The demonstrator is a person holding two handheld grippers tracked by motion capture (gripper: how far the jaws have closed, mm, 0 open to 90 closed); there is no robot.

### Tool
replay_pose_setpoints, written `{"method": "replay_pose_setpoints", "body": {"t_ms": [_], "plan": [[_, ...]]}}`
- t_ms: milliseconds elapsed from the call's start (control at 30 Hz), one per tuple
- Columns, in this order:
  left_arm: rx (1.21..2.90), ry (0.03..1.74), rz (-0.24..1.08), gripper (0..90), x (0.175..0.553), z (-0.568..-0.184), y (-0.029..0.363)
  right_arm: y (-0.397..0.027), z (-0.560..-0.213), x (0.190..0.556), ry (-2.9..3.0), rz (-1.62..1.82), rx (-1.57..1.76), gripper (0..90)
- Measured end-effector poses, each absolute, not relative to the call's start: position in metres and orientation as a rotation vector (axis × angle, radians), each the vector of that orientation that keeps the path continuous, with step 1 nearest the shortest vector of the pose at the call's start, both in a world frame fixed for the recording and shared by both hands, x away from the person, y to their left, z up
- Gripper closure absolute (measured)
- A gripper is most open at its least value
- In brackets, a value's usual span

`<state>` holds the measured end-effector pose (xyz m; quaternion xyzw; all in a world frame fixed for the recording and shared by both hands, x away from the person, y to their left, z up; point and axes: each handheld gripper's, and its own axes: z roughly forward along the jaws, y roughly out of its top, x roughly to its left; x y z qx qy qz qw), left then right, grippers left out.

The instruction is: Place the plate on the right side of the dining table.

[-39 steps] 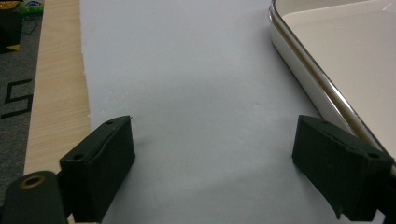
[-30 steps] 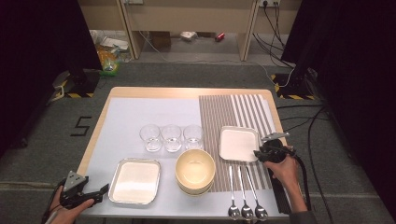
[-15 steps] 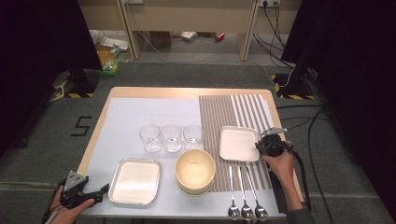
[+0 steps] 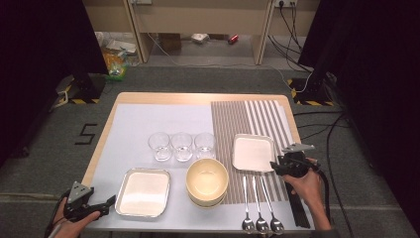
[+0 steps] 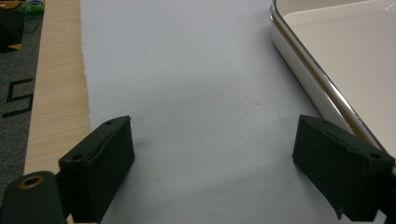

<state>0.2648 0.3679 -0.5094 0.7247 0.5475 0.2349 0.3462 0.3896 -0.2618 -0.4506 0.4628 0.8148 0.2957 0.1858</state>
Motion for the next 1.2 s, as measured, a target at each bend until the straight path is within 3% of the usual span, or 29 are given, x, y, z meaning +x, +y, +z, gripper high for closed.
{"method": "replay_pose_setpoints", "body": {"t_ms": [267,867,1200], "plan": [[1.884,1.420,0.606,11.4,0.265,-0.509,0.368,-0.256,-0.464,0.374,2.306,0.770,1.345,40.1],[1.882,1.420,0.609,11.3,0.265,-0.509,0.368,-0.249,-0.473,0.375,2.315,0.732,1.308,51.1],[1.884,1.420,0.609,11.3,0.265,-0.509,0.368,-0.252,-0.472,0.382,2.301,0.735,1.305,51.6]]}}
